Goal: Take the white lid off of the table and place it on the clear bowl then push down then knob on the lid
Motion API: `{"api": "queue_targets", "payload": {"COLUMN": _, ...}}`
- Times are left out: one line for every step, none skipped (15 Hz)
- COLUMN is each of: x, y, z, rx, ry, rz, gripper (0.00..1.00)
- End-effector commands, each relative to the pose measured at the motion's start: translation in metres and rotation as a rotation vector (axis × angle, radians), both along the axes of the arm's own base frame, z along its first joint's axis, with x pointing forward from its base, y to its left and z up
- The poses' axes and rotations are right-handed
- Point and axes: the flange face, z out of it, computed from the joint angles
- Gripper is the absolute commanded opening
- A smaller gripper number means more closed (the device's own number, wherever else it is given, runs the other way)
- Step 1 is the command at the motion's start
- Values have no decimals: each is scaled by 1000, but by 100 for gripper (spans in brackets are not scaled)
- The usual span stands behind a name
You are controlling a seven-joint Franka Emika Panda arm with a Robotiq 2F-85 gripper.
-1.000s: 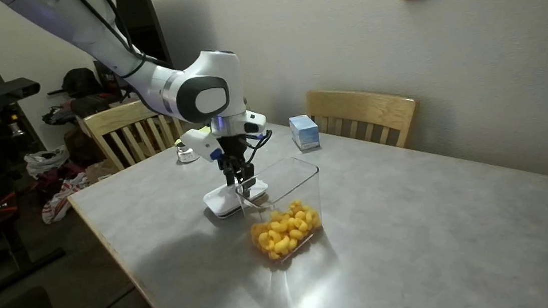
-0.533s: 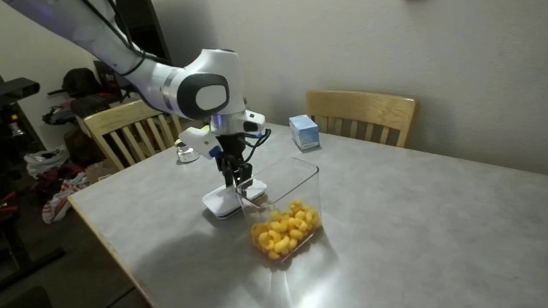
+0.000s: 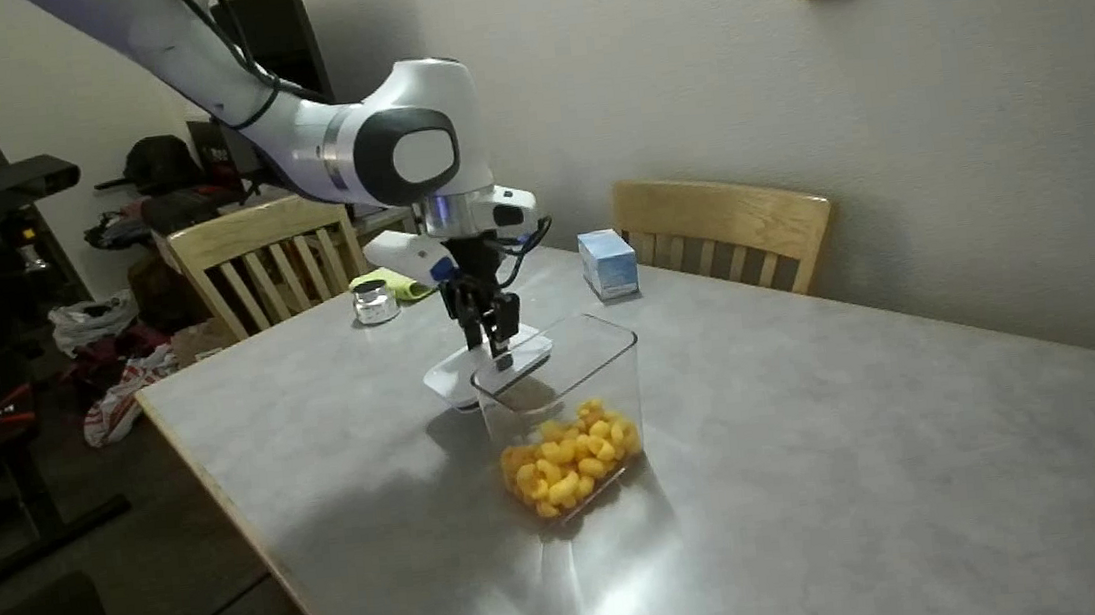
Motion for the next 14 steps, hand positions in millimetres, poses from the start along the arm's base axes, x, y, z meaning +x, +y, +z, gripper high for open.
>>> {"api": "queue_targets", "payload": {"x": 1, "y": -4, "z": 42, "rx": -29, "ry": -48, "rz": 30, "gripper": 29}}
{"api": "queue_targets", "payload": {"x": 3, "y": -4, "z": 50, "rx": -33, "ry": -62, "rz": 35, "gripper": 29}}
{"api": "queue_targets", "payload": {"x": 4, "y": -4, "z": 58, "rx": -39, "ry": -72, "rz": 41, "gripper": 29}}
{"api": "queue_targets", "payload": {"x": 4, "y": -5, "z": 66, "rx": -44, "ry": -83, "rz": 45, "gripper": 29}}
{"api": "queue_targets", "payload": {"x": 5, "y": -5, "z": 72, "rx": -49, "ry": -93, "rz": 49, "gripper": 29}}
{"api": "queue_targets", "payload": {"x": 6, "y": -5, "z": 79, "rx": -55, "ry": -101, "rz": 54, "gripper": 29}}
{"api": "queue_targets", "payload": {"x": 6, "y": -6, "z": 85, "rx": -60, "ry": -109, "rz": 58, "gripper": 29}}
{"api": "queue_targets", "payload": {"x": 7, "y": -7, "z": 90, "rx": -68, "ry": -116, "rz": 63, "gripper": 29}}
{"api": "queue_targets", "payload": {"x": 8, "y": -7, "z": 96, "rx": -75, "ry": -124, "rz": 67, "gripper": 29}}
{"api": "queue_targets", "payload": {"x": 9, "y": -8, "z": 101, "rx": -84, "ry": -128, "rz": 69, "gripper": 29}}
{"api": "queue_targets", "payload": {"x": 10, "y": -8, "z": 106, "rx": -89, "ry": -135, "rz": 76, "gripper": 29}}
{"api": "queue_targets", "payload": {"x": 11, "y": -8, "z": 111, "rx": -96, "ry": -141, "rz": 78, "gripper": 29}}
{"api": "queue_targets", "payload": {"x": 12, "y": -9, "z": 116, "rx": -102, "ry": -144, "rz": 80, "gripper": 29}}
{"api": "queue_targets", "payload": {"x": 14, "y": -9, "z": 121, "rx": -107, "ry": -146, "rz": 82, "gripper": 29}}
